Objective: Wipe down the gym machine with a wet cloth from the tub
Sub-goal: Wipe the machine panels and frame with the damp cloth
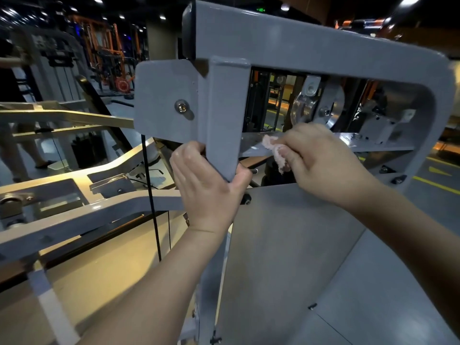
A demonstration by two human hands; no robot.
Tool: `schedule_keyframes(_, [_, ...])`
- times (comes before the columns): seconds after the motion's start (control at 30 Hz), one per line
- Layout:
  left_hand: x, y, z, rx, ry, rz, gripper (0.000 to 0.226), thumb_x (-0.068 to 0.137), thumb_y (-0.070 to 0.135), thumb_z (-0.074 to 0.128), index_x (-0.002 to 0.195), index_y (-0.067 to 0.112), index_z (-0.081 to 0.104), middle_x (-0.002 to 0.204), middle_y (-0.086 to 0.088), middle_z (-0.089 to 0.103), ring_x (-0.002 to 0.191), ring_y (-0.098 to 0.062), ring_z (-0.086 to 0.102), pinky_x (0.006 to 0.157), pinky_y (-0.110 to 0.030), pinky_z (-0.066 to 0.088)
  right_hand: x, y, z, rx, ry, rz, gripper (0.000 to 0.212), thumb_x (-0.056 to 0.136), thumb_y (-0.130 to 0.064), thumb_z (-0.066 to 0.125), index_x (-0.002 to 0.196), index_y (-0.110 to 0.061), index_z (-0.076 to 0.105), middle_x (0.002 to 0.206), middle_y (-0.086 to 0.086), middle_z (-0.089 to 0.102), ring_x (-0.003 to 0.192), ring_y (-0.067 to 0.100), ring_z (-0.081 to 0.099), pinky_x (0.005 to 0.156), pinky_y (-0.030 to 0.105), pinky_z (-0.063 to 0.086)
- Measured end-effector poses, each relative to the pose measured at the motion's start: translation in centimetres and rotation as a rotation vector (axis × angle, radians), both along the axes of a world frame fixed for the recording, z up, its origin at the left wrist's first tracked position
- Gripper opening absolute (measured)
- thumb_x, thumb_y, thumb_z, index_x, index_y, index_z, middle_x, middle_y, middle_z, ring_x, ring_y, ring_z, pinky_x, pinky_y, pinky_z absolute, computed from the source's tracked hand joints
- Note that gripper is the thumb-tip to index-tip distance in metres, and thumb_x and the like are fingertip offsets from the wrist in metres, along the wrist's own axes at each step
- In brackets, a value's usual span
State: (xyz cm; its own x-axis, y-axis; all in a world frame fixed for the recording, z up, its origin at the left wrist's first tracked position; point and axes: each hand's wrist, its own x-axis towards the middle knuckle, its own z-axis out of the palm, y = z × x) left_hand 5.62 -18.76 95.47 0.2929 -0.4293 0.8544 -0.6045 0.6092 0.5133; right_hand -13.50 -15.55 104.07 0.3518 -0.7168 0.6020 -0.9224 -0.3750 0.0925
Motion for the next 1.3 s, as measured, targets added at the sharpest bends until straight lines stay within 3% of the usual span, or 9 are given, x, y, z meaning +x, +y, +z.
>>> schedule_keyframes(0.07, [0.0,0.0,0.0,0.002,-0.001,0.007,0.062,0.07,0.023,0.077,0.116,0.005,0.04,0.11,-0.018,0.046,0.1,-0.032,0.045,0.083,-0.052,0.048,-0.3,0.3,0.1,0.0,-0.011,-0.008,0.031,0.1,-0.031,0.041,0.103,-0.013,0.067,0.091,-0.005,0.051,0.091,0.026,0.05,0.078,0.03,0.03])
schedule_keyframes(0.17, [0.1,0.0,0.2,0.008,0.013,0.002,0.061,0.07,0.024,0.076,0.116,0.003,0.042,0.111,-0.019,0.047,0.1,-0.034,0.047,0.083,-0.053,0.049,1.2,-0.3,0.4,0.037,0.015,0.008,0.035,0.101,-0.027,0.043,0.12,-0.015,0.071,0.106,0.002,0.07,0.103,0.029,0.06,0.089,0.036,0.043])
schedule_keyframes(0.27, [0.1,0.1,0.1,0.003,0.018,-0.009,0.061,0.071,0.025,0.076,0.117,0.011,0.038,0.112,-0.019,0.046,0.102,-0.033,0.046,0.085,-0.052,0.048,0.6,0.0,-0.2,0.056,-0.012,0.046,0.03,0.103,-0.021,0.048,0.123,-0.017,0.071,0.117,0.002,0.071,0.112,0.027,0.061,0.098,0.041,0.046])
schedule_keyframes(0.47, [0.1,0.2,0.2,-0.008,0.019,-0.014,0.061,0.072,0.026,0.075,0.117,0.016,0.035,0.113,-0.019,0.046,0.103,-0.03,0.045,0.085,-0.052,0.049,-0.1,0.8,-0.3,-0.029,-0.031,-0.091,0.02,0.101,-0.018,0.053,0.107,-0.013,0.071,0.097,0.002,0.065,0.096,0.032,0.058,0.078,0.037,0.042])
schedule_keyframes(0.6, [0.1,0.1,0.1,0.0,0.015,-0.015,0.062,0.071,0.025,0.075,0.117,0.017,0.035,0.113,-0.019,0.046,0.103,-0.031,0.045,0.086,-0.051,0.048,1.2,0.4,-0.4,-0.015,0.002,-0.003,0.028,0.098,-0.018,0.052,0.114,-0.011,0.073,0.111,0.006,0.071,0.103,0.031,0.063,0.091,0.041,0.049])
schedule_keyframes(0.77, [0.1,0.1,0.1,-0.003,0.012,-0.007,0.062,0.071,0.025,0.075,0.118,0.016,0.035,0.112,-0.018,0.046,0.103,-0.032,0.045,0.087,-0.051,0.048,0.0,1.5,-0.5,-0.065,-0.041,-0.068,0.036,0.1,-0.028,0.045,0.114,-0.011,0.073,0.109,0.006,0.069,0.098,0.034,0.061,0.083,0.044,0.051])
schedule_keyframes(0.97, [0.1,0.1,0.1,0.006,0.014,-0.014,0.063,0.07,0.025,0.075,0.118,0.016,0.035,0.113,-0.019,0.045,0.104,-0.033,0.045,0.087,-0.052,0.047,0.8,1.0,-0.8,-0.081,0.033,0.016,0.031,0.1,-0.021,0.058,0.126,-0.013,0.072,0.116,0.005,0.068,0.099,0.033,0.061,0.081,0.043,0.053])
schedule_keyframes(1.1, [0.0,0.0,0.0,-0.003,0.004,-0.008,0.062,0.071,0.025,0.075,0.118,0.012,0.037,0.112,-0.02,0.046,0.103,-0.033,0.045,0.087,-0.052,0.048,-0.8,1.6,-0.9,-0.123,0.002,-0.052,0.031,0.1,-0.022,0.052,0.116,-0.009,0.075,0.112,0.008,0.069,0.096,0.037,0.061,0.076,0.043,0.053])
schedule_keyframes(1.3, [0.0,-0.1,0.0,-0.017,0.014,-0.018,0.064,0.07,0.022,0.075,0.118,0.015,0.035,0.113,-0.021,0.046,0.105,-0.029,0.041,0.086,-0.053,0.047,0.8,1.5,-0.7,-0.066,0.013,0.138,0.027,0.1,-0.017,0.055,0.117,-0.011,0.075,0.119,0.007,0.068,0.102,0.033,0.064,0.082,0.046,0.053])
